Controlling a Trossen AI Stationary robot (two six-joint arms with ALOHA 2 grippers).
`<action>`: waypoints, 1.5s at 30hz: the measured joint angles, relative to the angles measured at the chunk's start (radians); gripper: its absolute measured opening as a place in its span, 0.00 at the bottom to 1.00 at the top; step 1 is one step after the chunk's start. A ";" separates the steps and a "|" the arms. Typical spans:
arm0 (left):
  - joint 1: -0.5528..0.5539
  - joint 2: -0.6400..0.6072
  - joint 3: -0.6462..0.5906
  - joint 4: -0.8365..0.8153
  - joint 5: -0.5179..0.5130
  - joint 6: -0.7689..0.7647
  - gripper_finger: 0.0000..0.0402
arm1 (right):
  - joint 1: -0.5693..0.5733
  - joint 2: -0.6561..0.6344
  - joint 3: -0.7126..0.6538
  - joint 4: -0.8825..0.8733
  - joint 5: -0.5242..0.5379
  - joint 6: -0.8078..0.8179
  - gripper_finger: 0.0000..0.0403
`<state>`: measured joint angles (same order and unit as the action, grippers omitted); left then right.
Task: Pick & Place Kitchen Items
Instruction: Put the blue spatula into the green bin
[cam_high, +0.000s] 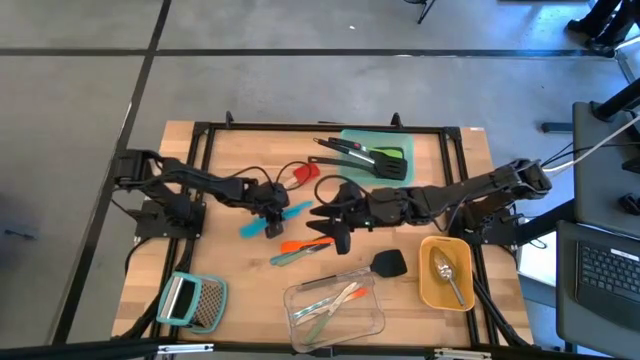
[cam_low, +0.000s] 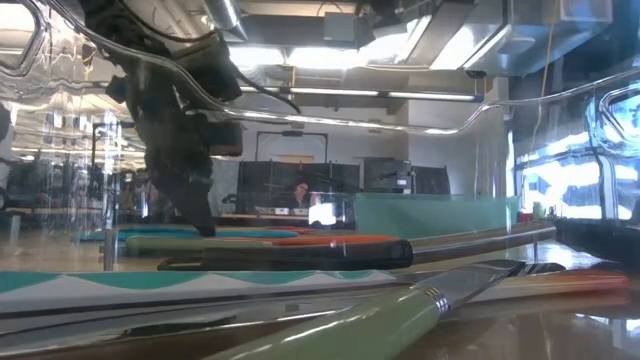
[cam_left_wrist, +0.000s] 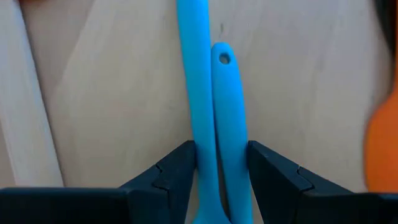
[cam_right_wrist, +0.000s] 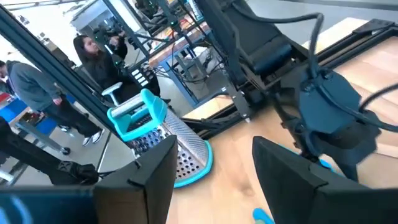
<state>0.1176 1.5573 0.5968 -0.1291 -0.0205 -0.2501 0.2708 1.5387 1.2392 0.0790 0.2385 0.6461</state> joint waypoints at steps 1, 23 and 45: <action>0.002 0.015 0.002 0.009 -0.010 0.001 0.36 | 0.000 0.000 0.000 0.001 0.002 -0.002 0.52; 0.099 0.055 0.006 0.029 0.144 -0.059 0.08 | -0.001 0.000 0.001 0.057 0.024 -0.019 0.52; 0.165 0.036 -0.005 0.053 0.221 -0.061 0.18 | -0.002 0.000 0.001 0.061 0.047 -0.018 0.52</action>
<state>0.2825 1.5936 0.5919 -0.0758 0.2007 -0.3115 0.2692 1.5387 1.2400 0.1395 0.2852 0.6277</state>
